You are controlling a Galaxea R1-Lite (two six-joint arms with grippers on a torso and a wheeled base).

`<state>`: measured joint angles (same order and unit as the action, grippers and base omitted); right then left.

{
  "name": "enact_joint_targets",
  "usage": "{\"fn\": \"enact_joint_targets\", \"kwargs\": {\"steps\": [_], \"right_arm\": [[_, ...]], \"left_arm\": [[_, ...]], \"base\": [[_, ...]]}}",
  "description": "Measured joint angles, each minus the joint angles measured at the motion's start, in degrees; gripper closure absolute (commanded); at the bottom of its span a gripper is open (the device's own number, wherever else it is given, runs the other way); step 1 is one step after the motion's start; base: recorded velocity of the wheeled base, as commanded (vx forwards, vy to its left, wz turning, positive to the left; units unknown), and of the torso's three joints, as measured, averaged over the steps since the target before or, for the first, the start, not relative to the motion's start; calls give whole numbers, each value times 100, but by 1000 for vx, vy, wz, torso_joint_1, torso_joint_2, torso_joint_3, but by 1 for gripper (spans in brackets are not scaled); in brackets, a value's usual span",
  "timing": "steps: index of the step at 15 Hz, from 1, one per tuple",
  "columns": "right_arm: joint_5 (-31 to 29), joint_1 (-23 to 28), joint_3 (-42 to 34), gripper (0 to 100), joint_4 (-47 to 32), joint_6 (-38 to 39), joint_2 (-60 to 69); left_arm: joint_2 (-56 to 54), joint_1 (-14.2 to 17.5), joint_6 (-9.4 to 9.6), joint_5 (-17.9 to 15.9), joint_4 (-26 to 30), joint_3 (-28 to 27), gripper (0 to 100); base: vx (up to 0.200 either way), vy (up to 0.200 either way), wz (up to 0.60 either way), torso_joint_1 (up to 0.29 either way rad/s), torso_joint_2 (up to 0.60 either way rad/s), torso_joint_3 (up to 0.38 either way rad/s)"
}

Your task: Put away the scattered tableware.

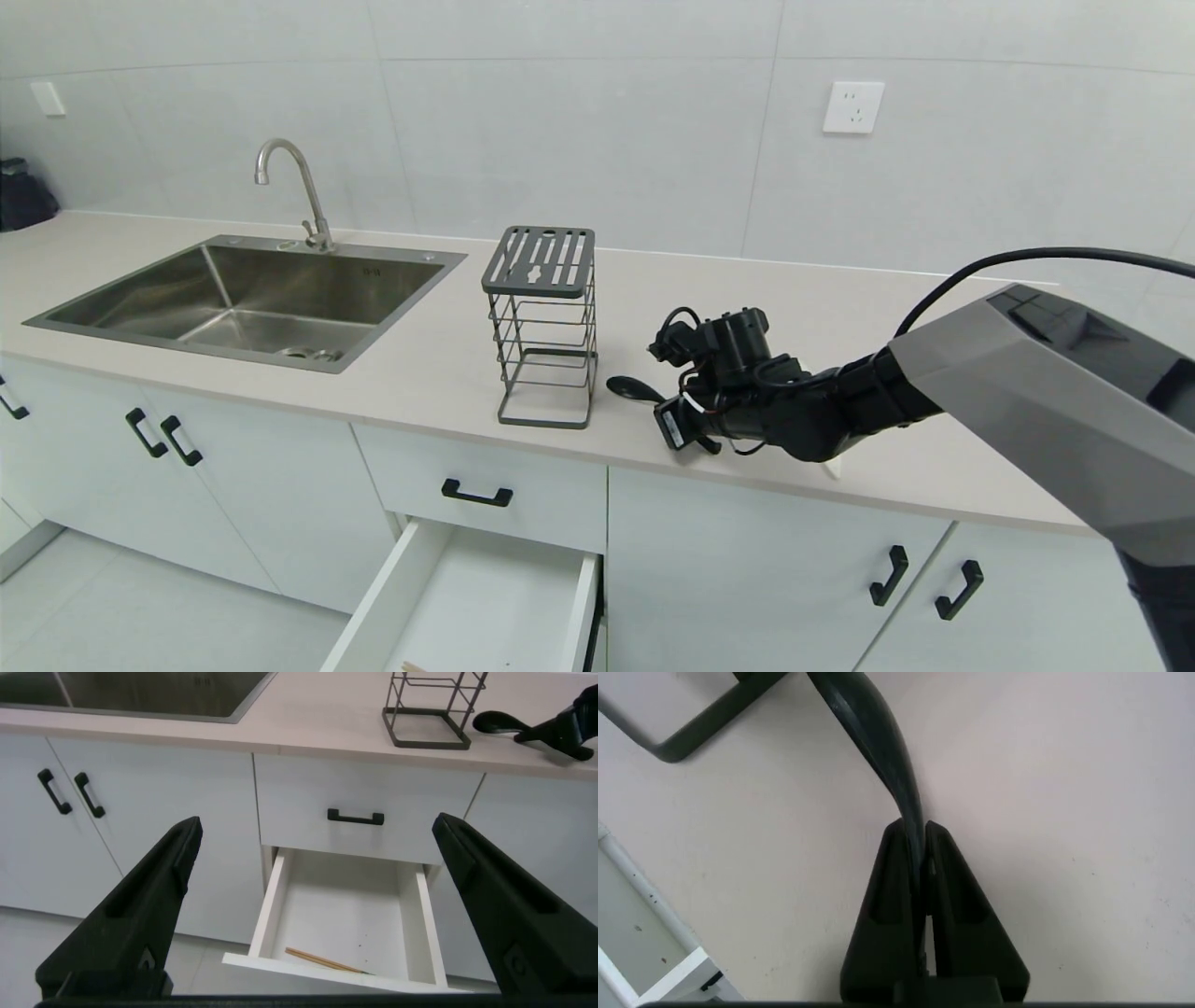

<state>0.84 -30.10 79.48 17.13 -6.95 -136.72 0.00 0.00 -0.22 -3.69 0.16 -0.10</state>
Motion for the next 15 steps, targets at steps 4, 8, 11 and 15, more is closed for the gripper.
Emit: {"fn": "enact_joint_targets", "kwargs": {"steps": [4,8,11,15], "right_arm": [[-27,0,-79,100,-66,-13,160],[-29,-11,-584,100,233,-73,599],[-22,-226,-1135,100,482,-73,1018],[-9,-1042,-1791,100,925,-11,1384]], "left_arm": [[0,0,-2,0,0,0,0],[0,0,0,2,2,0,0],[0,0,0,0,2,0,0],[0,0,-2,0,0,0,0]], "base": [[0,0,0,0,0,0],[0,0,0,0,0,0],[0,0,0,0,0,0],[0,0,0,0,0,0]]}}
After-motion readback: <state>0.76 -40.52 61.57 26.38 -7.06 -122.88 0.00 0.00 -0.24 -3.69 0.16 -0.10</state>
